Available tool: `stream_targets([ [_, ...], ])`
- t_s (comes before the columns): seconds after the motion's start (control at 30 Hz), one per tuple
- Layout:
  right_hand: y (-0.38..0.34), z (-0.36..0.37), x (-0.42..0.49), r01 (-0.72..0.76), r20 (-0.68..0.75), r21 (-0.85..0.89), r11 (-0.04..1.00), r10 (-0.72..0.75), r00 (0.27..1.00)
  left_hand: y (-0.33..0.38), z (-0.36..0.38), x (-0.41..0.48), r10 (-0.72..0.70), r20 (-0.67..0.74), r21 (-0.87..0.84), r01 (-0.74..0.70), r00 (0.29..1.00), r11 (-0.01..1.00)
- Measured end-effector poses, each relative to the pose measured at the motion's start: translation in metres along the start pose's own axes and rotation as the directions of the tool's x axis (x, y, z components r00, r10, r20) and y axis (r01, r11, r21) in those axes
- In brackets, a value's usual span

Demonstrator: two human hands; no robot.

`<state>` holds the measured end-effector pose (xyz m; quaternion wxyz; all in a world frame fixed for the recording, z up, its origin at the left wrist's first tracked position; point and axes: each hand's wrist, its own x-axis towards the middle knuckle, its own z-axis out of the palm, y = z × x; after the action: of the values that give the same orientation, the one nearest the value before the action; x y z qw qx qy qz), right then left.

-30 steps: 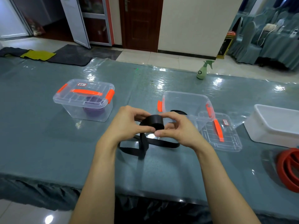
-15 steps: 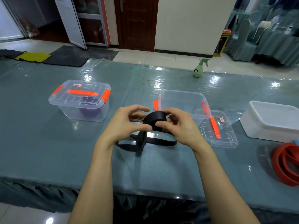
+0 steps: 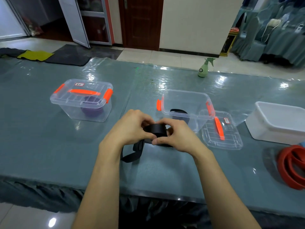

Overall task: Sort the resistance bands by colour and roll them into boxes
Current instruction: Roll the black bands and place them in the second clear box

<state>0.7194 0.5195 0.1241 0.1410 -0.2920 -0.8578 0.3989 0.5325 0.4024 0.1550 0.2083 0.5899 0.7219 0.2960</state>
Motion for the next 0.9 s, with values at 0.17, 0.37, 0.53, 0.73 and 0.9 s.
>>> stream_targets([
  [0.17, 0.002, -0.009, 0.002, 0.041, -0.033, -0.063, 0.997, -0.043, 0.999, 0.005, -0.001, 0.004, -0.009, 0.007, 0.024, 0.009, 1.000, 1.000],
  [0.37, 0.000, -0.016, 0.002, 0.084, -0.088, 0.301, 0.950, -0.060, 0.994, -0.011, -0.002, -0.001, 0.023, -0.008, -0.305, -0.024, 1.000, 0.952],
  [0.53, -0.002, -0.013, 0.005, -0.009, 0.016, 0.360, 0.933, 0.003, 1.000, -0.011, -0.007, -0.003, 0.023, -0.059, -0.288, -0.039, 0.998, 0.957],
  [0.73, -0.013, -0.008, 0.013, 0.051, -0.028, -0.167, 0.985, -0.057, 0.998, -0.001, -0.007, 0.001, -0.052, -0.020, 0.196, 0.055, 0.998, 0.979],
  [0.9, -0.016, -0.003, 0.012, 0.070, -0.004, -0.233, 0.970, -0.072, 0.997, 0.002, -0.010, 0.005, -0.021, -0.045, 0.341, 0.035, 0.999, 0.939],
])
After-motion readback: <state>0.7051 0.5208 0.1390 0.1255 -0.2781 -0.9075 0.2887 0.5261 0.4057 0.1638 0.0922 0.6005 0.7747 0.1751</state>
